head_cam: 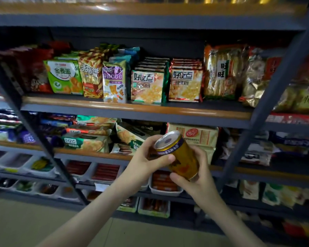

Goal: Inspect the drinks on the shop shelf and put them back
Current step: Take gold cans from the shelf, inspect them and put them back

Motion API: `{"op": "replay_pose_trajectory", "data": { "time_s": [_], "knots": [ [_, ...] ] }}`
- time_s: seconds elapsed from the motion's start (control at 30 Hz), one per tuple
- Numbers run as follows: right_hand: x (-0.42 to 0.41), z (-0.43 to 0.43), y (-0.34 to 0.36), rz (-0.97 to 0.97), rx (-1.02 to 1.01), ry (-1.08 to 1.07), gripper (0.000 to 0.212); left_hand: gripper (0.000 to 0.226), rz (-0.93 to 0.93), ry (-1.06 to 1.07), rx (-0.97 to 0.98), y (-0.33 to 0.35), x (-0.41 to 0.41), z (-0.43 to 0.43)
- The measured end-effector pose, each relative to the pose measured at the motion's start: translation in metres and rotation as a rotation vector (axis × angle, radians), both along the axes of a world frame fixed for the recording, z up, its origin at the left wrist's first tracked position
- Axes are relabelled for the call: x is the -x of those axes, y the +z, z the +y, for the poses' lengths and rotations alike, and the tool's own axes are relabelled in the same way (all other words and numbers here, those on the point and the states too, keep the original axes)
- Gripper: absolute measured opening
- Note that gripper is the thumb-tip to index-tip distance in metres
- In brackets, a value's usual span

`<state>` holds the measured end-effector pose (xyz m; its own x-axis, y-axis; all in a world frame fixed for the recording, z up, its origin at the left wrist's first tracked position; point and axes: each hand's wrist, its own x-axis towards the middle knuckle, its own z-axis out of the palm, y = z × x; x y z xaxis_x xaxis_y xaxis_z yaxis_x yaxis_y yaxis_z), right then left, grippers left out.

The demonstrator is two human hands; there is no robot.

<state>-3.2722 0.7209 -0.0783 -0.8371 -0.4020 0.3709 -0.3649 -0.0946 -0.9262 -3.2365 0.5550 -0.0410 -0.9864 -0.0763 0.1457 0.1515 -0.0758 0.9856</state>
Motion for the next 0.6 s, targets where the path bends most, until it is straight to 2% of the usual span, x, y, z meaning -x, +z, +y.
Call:
{"op": "replay_pose_trajectory", "data": {
  "time_s": [0.1,0.23,0.37,0.53,0.6],
  "knots": [
    [0.000,0.002,-0.003,-0.217,0.116,0.131,0.076,0.049,0.048,-0.025,0.061,0.000,-0.010,-0.006],
    [-0.002,-0.005,-0.010,-0.310,0.137,0.285,0.071,0.050,0.049,-0.119,0.035,0.000,-0.025,-0.018],
    [-0.003,-0.016,-0.015,-0.285,0.072,0.339,0.073,0.060,0.086,-0.163,0.203,0.001,-0.032,-0.035],
    [-0.004,-0.031,-0.013,-0.161,-0.100,0.286,0.077,0.067,0.294,-0.030,0.633,-0.001,-0.034,-0.043],
    [-0.005,-0.035,-0.010,-0.101,-0.179,0.243,0.078,0.068,0.317,-0.006,0.690,-0.004,-0.034,-0.041]
  ]
}}
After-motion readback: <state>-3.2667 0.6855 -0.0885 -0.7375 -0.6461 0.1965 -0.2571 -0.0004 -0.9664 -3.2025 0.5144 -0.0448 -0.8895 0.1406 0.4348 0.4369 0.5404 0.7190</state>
